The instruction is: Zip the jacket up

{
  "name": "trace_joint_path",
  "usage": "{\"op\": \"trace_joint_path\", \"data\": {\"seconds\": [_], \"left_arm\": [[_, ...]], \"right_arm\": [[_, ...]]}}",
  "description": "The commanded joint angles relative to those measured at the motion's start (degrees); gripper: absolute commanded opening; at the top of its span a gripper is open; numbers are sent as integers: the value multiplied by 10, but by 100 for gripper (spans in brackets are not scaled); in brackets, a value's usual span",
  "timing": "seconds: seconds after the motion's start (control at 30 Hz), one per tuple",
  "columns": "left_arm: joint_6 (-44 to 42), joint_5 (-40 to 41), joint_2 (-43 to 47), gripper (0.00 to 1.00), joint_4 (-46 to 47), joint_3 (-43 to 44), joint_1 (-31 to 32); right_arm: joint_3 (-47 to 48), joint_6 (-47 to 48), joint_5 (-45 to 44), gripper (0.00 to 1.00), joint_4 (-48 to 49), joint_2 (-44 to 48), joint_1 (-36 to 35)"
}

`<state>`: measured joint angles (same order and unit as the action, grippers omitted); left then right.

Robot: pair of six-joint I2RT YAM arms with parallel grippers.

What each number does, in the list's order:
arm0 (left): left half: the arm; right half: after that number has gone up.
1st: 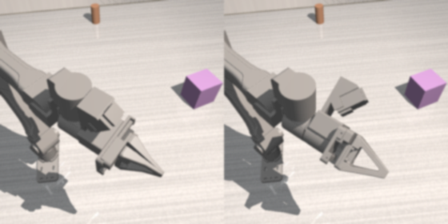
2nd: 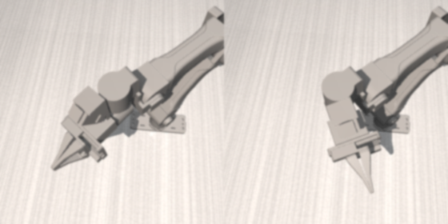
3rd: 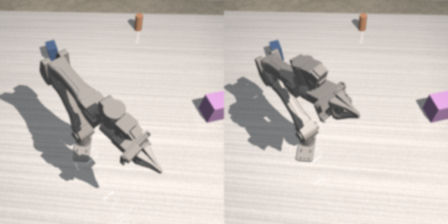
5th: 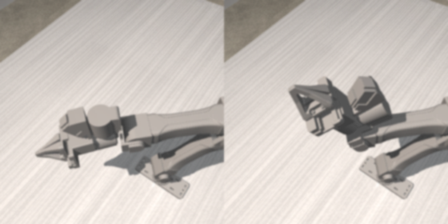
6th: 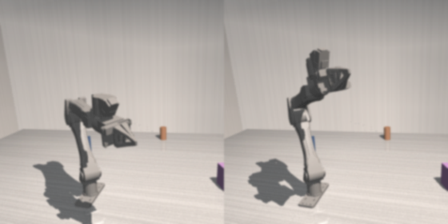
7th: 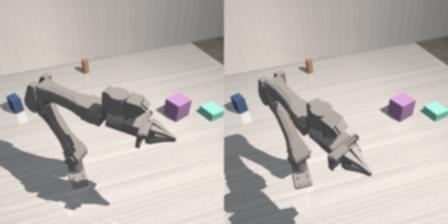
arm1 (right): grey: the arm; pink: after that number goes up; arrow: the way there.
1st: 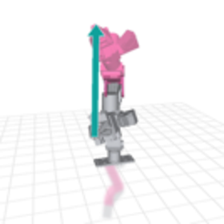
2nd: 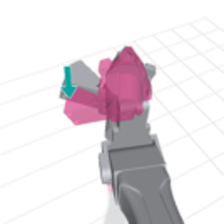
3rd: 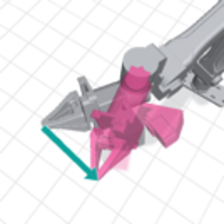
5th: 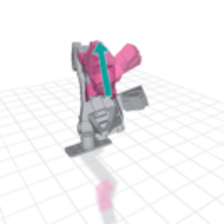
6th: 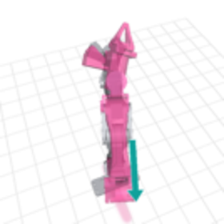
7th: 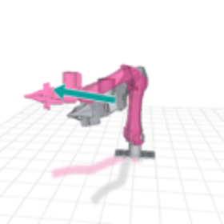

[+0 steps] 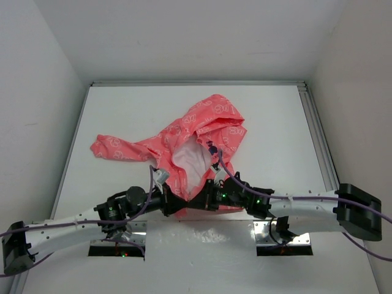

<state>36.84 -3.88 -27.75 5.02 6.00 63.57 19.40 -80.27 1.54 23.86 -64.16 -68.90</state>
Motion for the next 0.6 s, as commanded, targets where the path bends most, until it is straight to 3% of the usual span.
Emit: {"op": "trace_joint_path", "data": {"seconds": [0.0,0.33,0.57], "left_arm": [[-5,-33,7,0,-32,-9,4],[-26,-34,5,0,-33,-9,4],[-37,-27,11,0,-63,-6,4]], "right_arm": [[20,-50,-17,0,145,-3,27],[-10,-110,-16,0,167,-10,100],[-27,-156,38,0,276,-35,108]]}}
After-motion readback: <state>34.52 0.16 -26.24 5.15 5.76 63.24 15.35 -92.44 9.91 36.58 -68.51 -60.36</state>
